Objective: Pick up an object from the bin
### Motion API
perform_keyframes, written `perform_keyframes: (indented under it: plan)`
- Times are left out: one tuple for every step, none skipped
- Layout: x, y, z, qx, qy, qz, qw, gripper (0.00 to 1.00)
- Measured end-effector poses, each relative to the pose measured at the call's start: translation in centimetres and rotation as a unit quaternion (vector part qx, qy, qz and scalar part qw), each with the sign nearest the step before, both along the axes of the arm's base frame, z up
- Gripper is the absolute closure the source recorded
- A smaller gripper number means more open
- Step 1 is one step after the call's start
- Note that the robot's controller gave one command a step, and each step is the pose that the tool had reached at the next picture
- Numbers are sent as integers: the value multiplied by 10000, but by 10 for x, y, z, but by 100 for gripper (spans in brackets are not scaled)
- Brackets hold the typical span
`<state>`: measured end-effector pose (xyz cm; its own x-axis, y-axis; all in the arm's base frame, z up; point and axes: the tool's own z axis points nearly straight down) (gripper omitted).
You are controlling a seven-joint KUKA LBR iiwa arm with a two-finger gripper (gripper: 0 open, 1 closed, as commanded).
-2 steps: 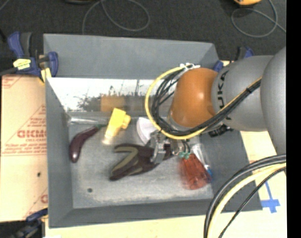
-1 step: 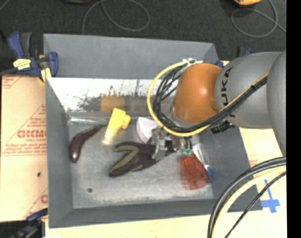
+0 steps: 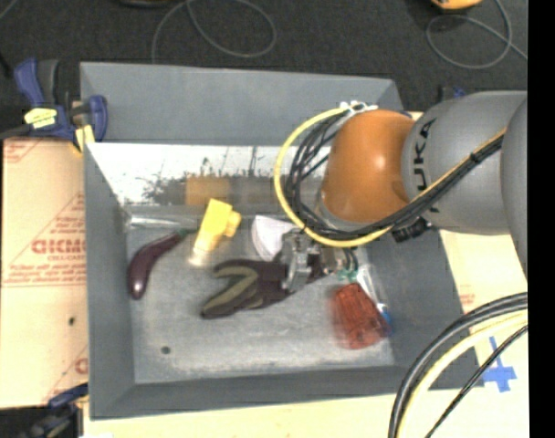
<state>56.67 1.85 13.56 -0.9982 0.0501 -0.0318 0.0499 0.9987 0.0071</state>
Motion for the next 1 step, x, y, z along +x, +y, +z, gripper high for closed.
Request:
perform_keyframes:
  plan:
    - [0, 0, 11, 0, -5, 0, 10000, 100]
